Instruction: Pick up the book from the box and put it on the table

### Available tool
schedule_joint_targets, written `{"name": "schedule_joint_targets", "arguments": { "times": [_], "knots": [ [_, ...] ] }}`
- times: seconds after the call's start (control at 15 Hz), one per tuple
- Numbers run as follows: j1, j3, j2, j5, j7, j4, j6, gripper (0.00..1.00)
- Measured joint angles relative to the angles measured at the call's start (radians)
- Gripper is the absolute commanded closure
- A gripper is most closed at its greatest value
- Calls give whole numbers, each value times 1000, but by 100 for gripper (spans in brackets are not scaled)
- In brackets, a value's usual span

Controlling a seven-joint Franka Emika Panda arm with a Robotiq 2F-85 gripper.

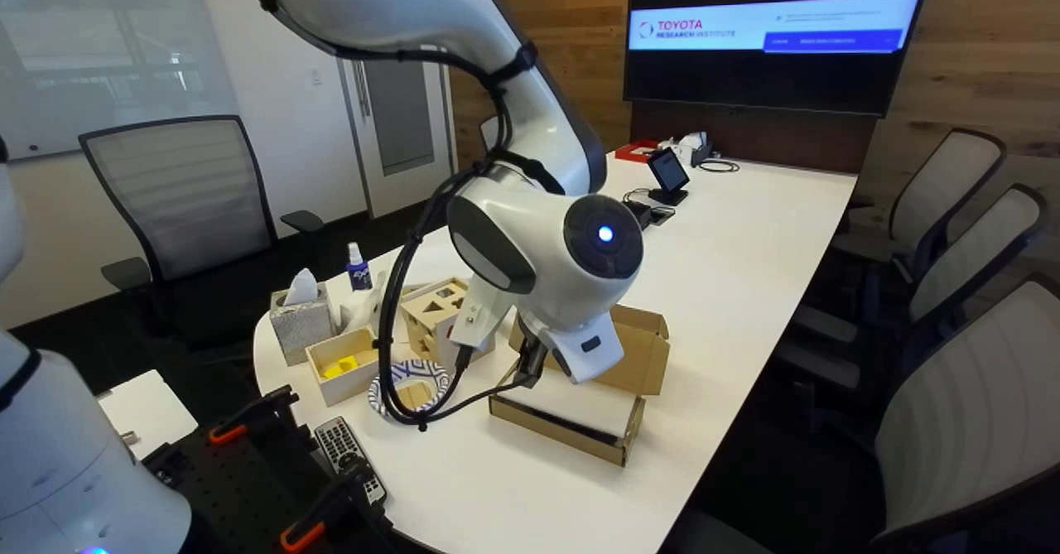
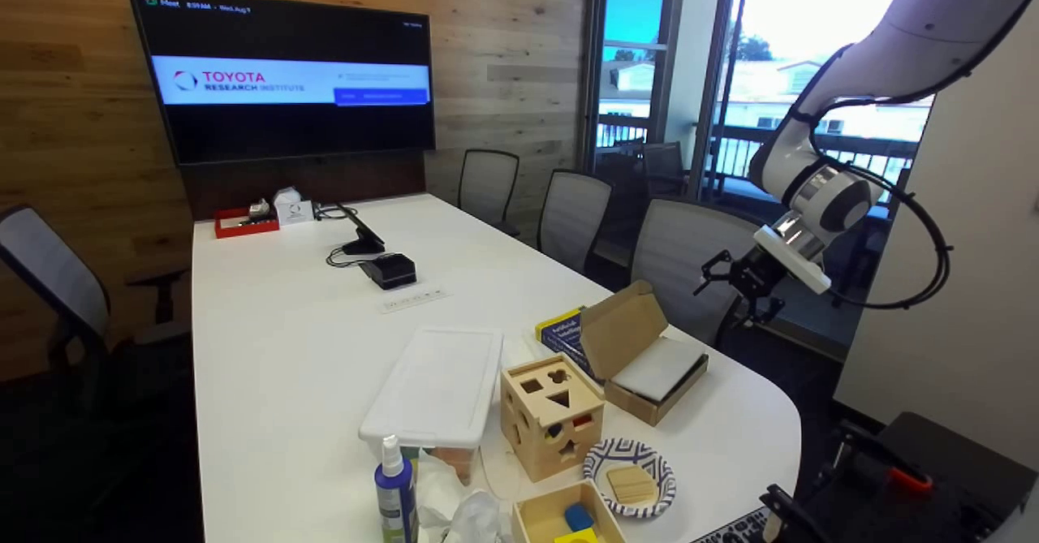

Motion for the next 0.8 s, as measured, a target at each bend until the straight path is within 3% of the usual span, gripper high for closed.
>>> {"name": "schedule_joint_targets", "arguments": {
  "times": [0.27,0.8],
  "knots": [
    [2,15,111,106,-78,40,15,0],
    [5,19,263,170,-83,132,45,0]
  ]
}}
